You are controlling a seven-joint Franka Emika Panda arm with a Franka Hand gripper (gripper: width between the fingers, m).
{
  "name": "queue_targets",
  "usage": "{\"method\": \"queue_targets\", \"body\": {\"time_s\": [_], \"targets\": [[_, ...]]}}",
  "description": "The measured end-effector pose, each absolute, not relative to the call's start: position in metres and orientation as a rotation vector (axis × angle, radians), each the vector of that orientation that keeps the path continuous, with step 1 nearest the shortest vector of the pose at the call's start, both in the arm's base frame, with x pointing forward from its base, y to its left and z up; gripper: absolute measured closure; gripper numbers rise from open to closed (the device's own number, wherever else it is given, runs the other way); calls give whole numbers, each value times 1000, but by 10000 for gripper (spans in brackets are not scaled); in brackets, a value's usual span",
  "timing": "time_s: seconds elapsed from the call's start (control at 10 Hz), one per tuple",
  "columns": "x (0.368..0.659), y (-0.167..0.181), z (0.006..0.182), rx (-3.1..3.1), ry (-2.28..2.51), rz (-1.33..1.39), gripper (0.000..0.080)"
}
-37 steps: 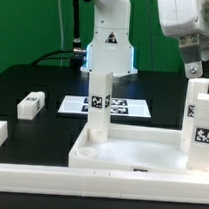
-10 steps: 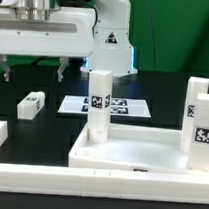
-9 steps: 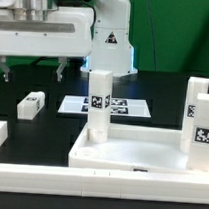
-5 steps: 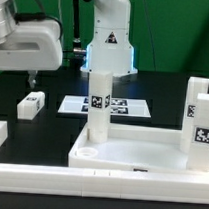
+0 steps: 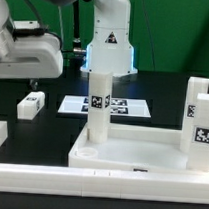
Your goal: Assemble desk
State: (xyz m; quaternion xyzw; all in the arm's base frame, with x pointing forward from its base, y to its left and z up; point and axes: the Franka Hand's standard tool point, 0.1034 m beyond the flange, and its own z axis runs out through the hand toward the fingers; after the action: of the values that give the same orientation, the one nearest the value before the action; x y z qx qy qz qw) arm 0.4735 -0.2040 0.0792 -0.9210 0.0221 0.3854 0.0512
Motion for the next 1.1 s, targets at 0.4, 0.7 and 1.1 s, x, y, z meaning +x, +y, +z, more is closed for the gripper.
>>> {"method": "queue_targets", "body": {"time_s": [0.4, 0.7, 1.1], "targets": [[464, -185, 61, -2782, 44, 1185, 150], [436, -188, 36, -2774, 58, 1239, 150], [386, -190, 12, -2709, 129, 1326, 150]]}}
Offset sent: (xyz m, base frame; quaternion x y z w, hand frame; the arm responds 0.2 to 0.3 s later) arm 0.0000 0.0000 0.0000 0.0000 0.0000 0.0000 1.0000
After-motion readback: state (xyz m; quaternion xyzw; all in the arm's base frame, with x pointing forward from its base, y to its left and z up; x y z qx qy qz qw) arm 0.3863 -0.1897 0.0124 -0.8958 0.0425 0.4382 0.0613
